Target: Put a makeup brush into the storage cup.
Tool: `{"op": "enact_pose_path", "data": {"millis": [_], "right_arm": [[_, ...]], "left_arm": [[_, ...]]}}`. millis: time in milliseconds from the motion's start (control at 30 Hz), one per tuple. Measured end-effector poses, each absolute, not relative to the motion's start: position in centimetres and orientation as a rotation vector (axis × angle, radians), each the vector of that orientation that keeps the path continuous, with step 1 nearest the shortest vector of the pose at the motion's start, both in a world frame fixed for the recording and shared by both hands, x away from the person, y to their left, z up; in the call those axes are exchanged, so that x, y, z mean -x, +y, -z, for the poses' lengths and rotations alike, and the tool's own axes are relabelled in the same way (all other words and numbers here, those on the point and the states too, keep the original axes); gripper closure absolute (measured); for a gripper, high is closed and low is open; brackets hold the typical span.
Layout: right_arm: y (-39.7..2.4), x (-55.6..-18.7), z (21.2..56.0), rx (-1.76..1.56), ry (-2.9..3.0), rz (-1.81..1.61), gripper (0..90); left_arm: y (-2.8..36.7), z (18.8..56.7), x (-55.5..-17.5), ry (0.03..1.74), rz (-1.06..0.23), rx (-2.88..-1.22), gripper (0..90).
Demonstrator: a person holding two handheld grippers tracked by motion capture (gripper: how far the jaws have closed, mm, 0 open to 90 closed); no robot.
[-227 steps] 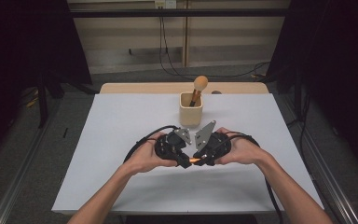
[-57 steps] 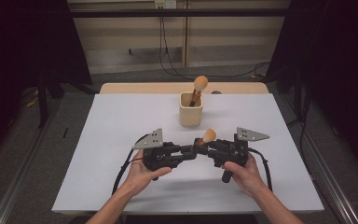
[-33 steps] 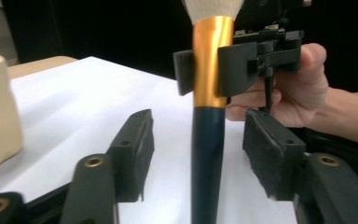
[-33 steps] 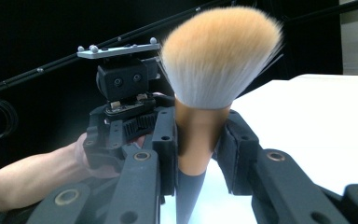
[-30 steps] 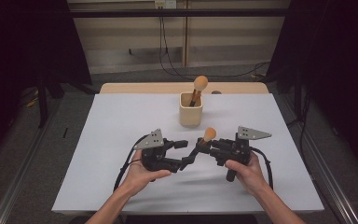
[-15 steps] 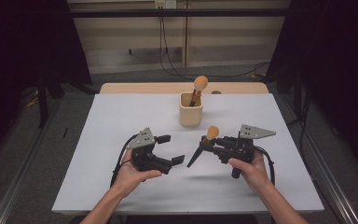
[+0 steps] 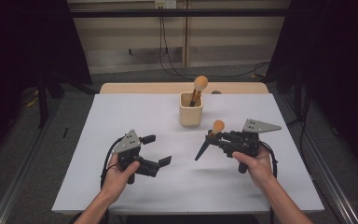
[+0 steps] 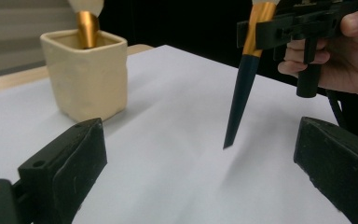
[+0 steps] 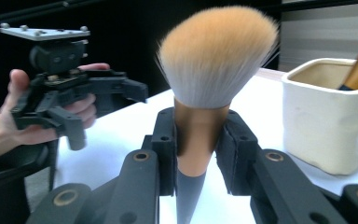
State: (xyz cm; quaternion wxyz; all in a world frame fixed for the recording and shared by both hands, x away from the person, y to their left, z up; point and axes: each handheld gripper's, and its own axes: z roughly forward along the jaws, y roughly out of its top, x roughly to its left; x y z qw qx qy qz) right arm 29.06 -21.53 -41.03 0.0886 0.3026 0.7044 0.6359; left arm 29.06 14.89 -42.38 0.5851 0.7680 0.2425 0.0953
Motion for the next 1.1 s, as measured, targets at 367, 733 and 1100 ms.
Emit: {"op": "enact_pose_path", "data": {"millis": [367, 733, 1100], "right_arm": [[-22.1, -29.9, 40.4, -0.940, 2.084, -1.800, 70.9], [-21.9, -30.7, 38.9, -0.917, 2.073, -1.742, 70.9], [-21.5, -33.0, 37.6, -0.900, 2.058, -1.716, 70.9]], "left_arm": [[18.4, 43.5, -28.1, 0.681, -0.351, -1.760, 2.0], [21.2, 44.2, -26.6, 0.738, -0.424, -1.729, 2.0], [22.4, 45.1, -25.9, 0.759, -0.432, -1.717, 2.0]]}}
